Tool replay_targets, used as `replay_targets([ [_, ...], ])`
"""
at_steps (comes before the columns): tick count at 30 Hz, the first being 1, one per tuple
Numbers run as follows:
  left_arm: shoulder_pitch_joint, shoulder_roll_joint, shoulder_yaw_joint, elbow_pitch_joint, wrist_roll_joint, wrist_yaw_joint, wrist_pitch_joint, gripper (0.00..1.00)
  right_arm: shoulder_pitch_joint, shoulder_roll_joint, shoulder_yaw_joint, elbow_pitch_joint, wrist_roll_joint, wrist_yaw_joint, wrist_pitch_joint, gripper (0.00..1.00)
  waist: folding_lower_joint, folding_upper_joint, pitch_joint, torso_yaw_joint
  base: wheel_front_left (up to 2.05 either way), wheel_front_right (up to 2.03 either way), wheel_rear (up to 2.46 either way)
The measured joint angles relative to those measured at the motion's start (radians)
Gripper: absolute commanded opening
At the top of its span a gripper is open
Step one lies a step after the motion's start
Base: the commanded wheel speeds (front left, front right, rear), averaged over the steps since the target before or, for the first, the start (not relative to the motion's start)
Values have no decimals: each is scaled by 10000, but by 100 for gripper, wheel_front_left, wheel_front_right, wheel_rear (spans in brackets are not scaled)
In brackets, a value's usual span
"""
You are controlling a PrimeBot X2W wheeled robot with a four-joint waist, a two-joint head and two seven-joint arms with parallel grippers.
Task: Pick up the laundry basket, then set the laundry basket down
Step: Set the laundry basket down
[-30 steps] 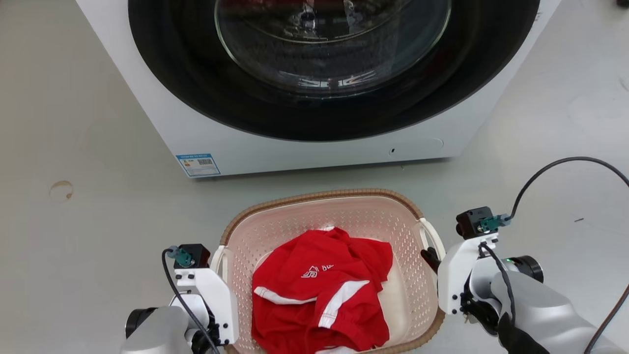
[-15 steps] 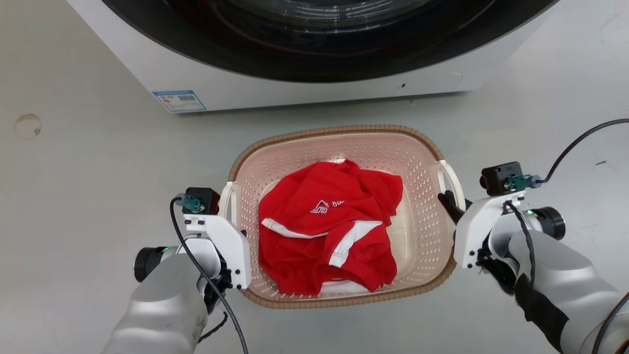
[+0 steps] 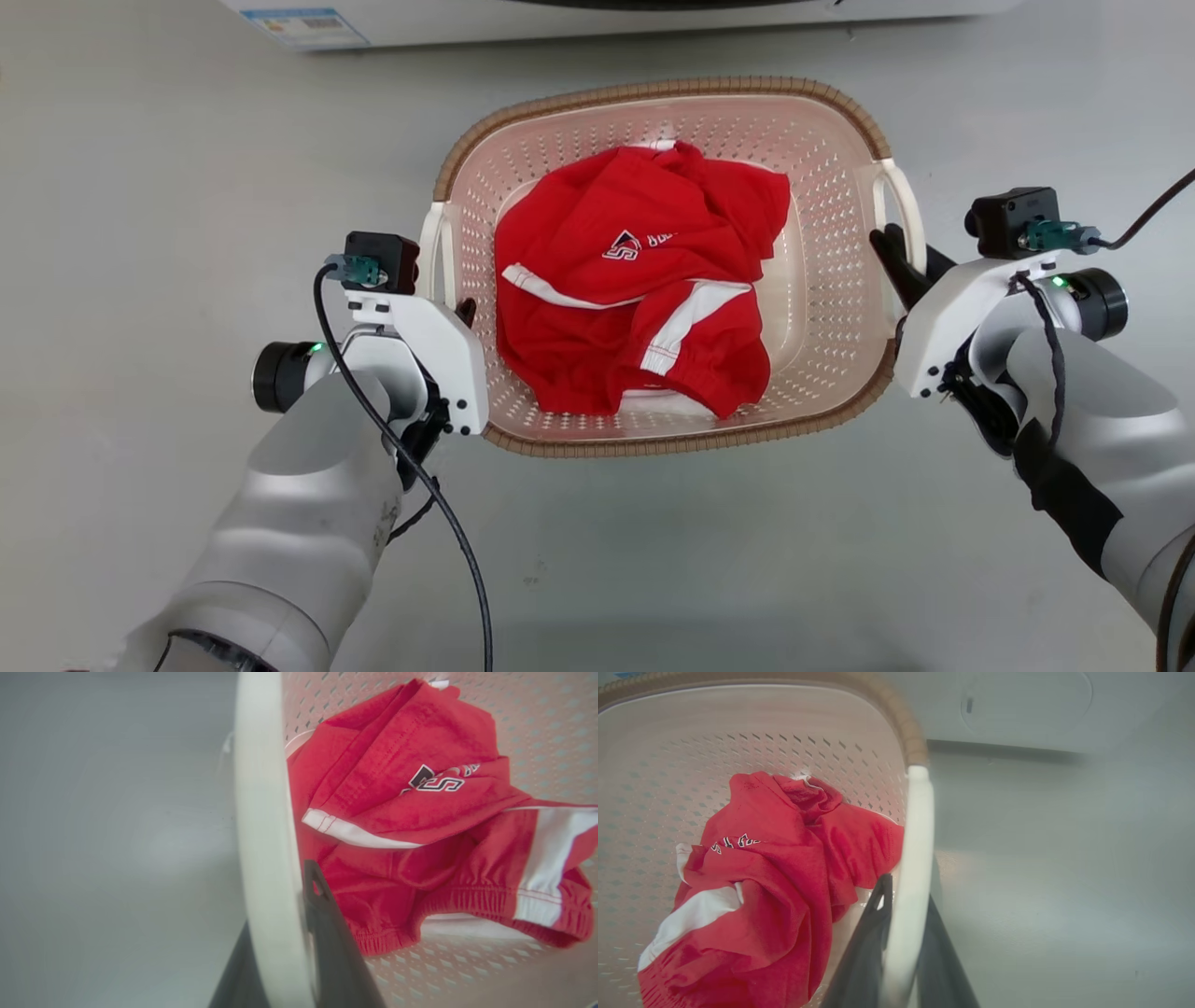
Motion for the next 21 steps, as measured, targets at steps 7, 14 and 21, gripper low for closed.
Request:
replay_targets([
  [7, -464, -38, -84, 35, 159, 33, -704, 0, -453, -240, -738, -370, -614, -2, -81, 0, 0, 0, 968, 122, 0, 0, 0],
  [14, -838, -96, -136, 27, 174, 90, -1141, 0, -548, -497, -2013, -836, -1898, -2, -86, 0, 0, 0, 1511, 153, 0, 0, 0],
  [21, -878, -121, -305, 27, 341, 92, -1400, 0, -262, -493, -3022, -968, -2851, -2, -88, 0, 0, 0, 1729, 149, 0, 0, 0],
])
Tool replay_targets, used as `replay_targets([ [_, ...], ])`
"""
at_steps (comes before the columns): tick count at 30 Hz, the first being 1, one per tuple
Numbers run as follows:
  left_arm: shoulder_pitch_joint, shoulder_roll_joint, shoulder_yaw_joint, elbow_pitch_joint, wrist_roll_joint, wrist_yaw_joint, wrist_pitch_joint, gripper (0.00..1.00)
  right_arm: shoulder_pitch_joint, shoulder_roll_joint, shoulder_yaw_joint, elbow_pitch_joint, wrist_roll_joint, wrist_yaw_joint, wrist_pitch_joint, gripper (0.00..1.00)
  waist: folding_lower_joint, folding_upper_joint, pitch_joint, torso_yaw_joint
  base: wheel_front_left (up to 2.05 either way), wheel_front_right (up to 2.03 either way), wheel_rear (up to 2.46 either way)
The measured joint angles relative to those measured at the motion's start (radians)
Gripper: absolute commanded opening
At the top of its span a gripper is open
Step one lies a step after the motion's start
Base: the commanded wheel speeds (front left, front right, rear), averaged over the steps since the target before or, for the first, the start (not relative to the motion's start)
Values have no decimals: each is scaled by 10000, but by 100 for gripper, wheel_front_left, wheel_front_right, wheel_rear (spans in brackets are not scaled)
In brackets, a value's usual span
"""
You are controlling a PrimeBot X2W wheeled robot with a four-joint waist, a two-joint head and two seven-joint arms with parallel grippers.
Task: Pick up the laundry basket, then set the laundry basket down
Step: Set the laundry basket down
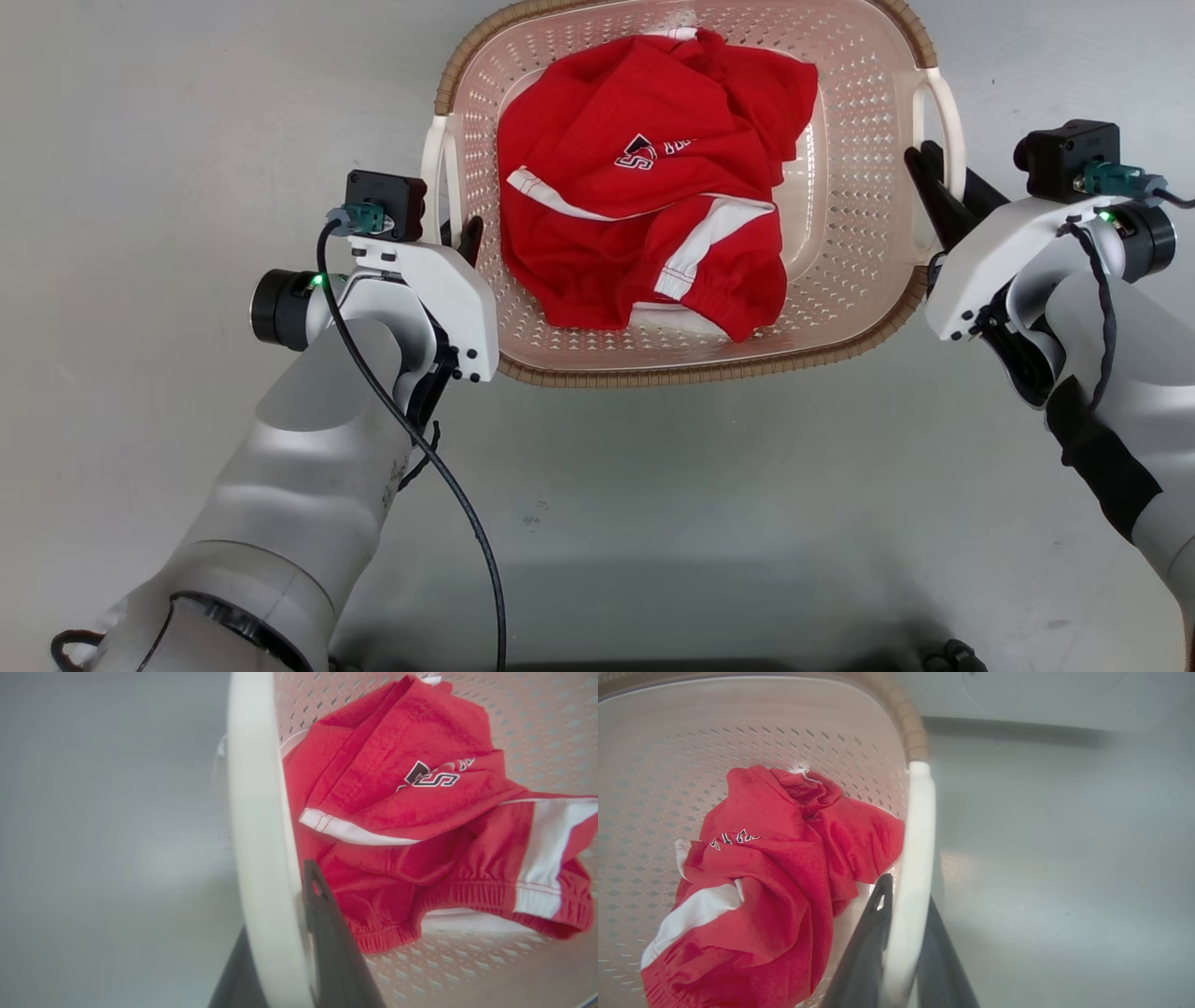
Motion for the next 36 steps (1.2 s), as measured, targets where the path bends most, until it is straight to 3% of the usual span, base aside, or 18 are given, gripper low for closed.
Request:
replay_targets([
  [21, -200, 35, -297, 27, 88, 100, -276, 0, 389, 102, -1567, -416, -1559, 0, -6, 0, 0, 0, 313, -84, 0, 0, 0],
  [22, -202, 38, -299, 27, 86, 100, -280, 22, 392, 104, -1609, -453, -1593, 0, -4, 2, 0, 0, 322, -88, 0, 0, 0],
  [23, -204, 40, -297, 29, 81, 136, -351, 100, 397, 104, -1657, -487, -1649, 0, -6, 49, 0, 0, 333, -90, 0, 0, 0],
  [24, -211, 69, -324, 42, 88, 167, -372, 100, 397, 92, -1705, -562, -1728, -4, -13, 49, 0, 0, 346, -93, 0, 0, 0],
  [25, -215, 107, -345, 67, 111, 167, -500, 100, 395, 38, -1797, -646, -1810, -42, -25, 100, 0, 0, 361, -99, 0, 0, 0],
  [36, -240, 305, -458, 157, 165, 65, -1083, 100, 599, -474, -1912, -1390, -1958, -165, -90, 100, 0, 0, 464, -75, 0, 0, 0],
])
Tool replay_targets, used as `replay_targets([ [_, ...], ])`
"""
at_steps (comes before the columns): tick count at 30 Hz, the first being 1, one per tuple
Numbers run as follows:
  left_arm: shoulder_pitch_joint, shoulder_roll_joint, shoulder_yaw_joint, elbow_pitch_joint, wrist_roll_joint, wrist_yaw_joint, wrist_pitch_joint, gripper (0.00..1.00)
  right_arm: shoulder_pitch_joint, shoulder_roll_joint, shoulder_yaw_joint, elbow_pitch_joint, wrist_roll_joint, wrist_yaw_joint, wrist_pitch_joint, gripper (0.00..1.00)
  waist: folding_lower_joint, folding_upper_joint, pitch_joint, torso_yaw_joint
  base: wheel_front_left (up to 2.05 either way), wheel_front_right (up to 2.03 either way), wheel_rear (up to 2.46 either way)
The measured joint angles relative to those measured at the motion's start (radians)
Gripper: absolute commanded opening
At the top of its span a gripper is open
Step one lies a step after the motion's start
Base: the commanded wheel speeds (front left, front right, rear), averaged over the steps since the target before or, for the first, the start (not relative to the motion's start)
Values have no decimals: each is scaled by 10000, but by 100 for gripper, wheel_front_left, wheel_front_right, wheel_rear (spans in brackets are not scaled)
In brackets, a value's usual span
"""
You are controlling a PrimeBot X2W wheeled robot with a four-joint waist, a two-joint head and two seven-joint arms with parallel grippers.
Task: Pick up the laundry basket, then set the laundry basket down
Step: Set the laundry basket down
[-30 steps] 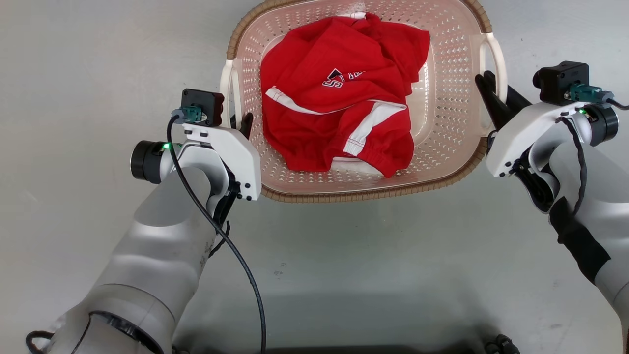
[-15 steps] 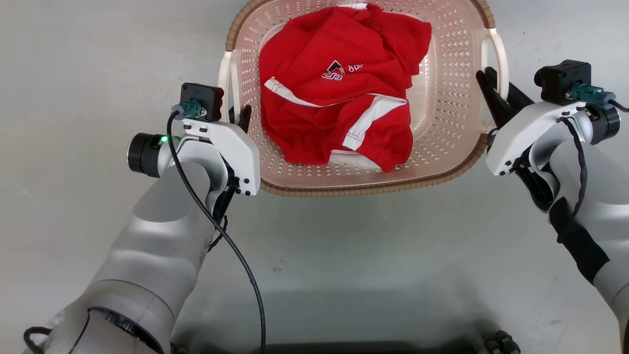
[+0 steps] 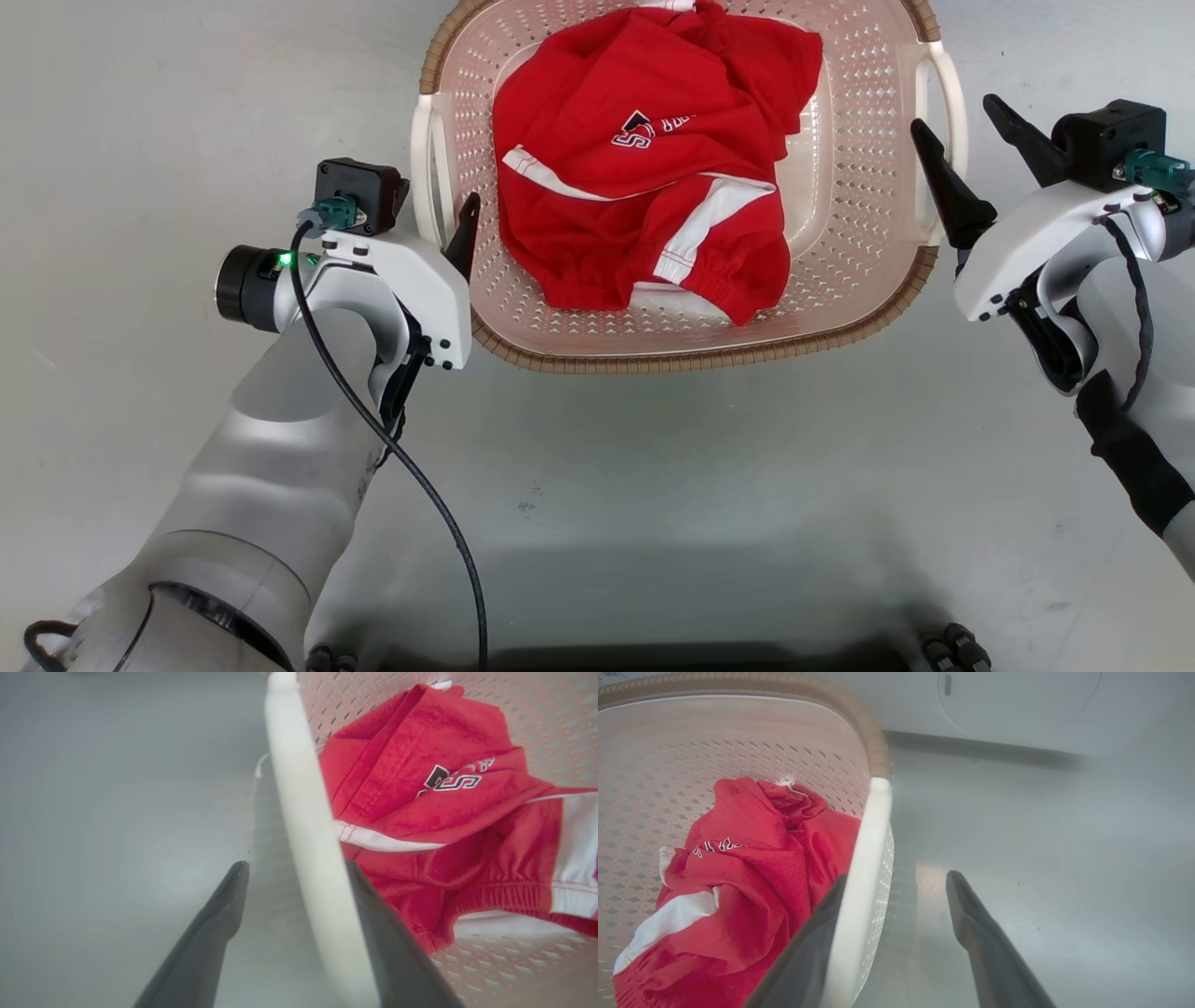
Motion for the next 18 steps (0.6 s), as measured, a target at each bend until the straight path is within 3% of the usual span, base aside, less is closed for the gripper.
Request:
replay_targets([
  [18, -134, 0, 140, 12, -117, -349, -380, 100, 7, -460, 756, -719, 738, -4, -2, 100, 0, 0, 45, 109, 0, 0, 0],
])
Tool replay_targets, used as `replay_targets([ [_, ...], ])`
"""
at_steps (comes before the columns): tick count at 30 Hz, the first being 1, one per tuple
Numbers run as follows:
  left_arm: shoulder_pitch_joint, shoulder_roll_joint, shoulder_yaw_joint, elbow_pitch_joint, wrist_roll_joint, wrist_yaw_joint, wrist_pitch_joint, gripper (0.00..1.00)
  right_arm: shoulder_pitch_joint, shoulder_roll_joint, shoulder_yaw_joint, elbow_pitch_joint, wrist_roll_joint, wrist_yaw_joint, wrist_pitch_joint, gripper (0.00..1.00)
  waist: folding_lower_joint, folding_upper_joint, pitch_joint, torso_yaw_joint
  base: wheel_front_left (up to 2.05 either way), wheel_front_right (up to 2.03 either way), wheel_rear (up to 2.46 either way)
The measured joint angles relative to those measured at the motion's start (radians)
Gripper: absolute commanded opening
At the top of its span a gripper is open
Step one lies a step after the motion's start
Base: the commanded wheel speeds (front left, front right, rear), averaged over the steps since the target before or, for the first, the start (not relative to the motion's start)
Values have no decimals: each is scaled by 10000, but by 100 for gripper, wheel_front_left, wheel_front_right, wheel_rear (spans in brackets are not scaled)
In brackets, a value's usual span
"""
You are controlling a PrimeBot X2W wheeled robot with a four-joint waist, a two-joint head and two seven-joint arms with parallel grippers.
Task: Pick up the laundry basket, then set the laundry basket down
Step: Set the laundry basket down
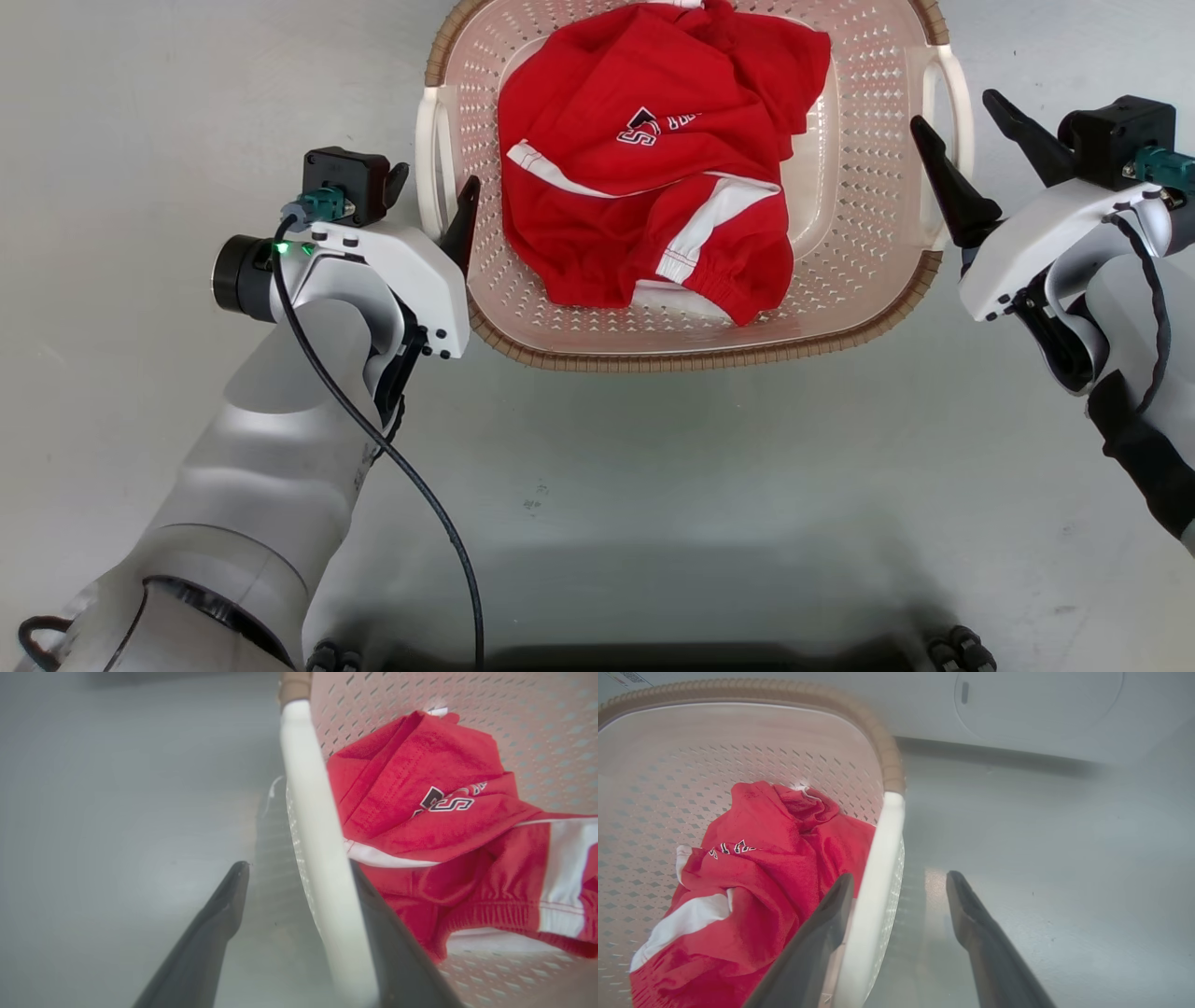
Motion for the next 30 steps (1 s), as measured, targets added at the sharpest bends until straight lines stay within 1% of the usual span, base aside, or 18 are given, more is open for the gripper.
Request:
replay_targets([
  [20, 60, -21, 249, 2, 19, 0, -2, 100, -9, -8, 182, 245, 117, 0, 0, 100, 0, 0, -614, 166, 0, 0, 0],
  [25, 388, -8, 418, -58, 33, 2, -33, 100, 49, -6, 165, 251, 117, 0, 0, 100, 0, 0, -1015, 196, 0, 0, 0],
  [30, 901, 96, 625, -199, 50, 6, -31, 100, 552, 17, -12, 182, 115, 0, 0, 100, 1, 0, -1604, 207, 0, 0, 0],
])
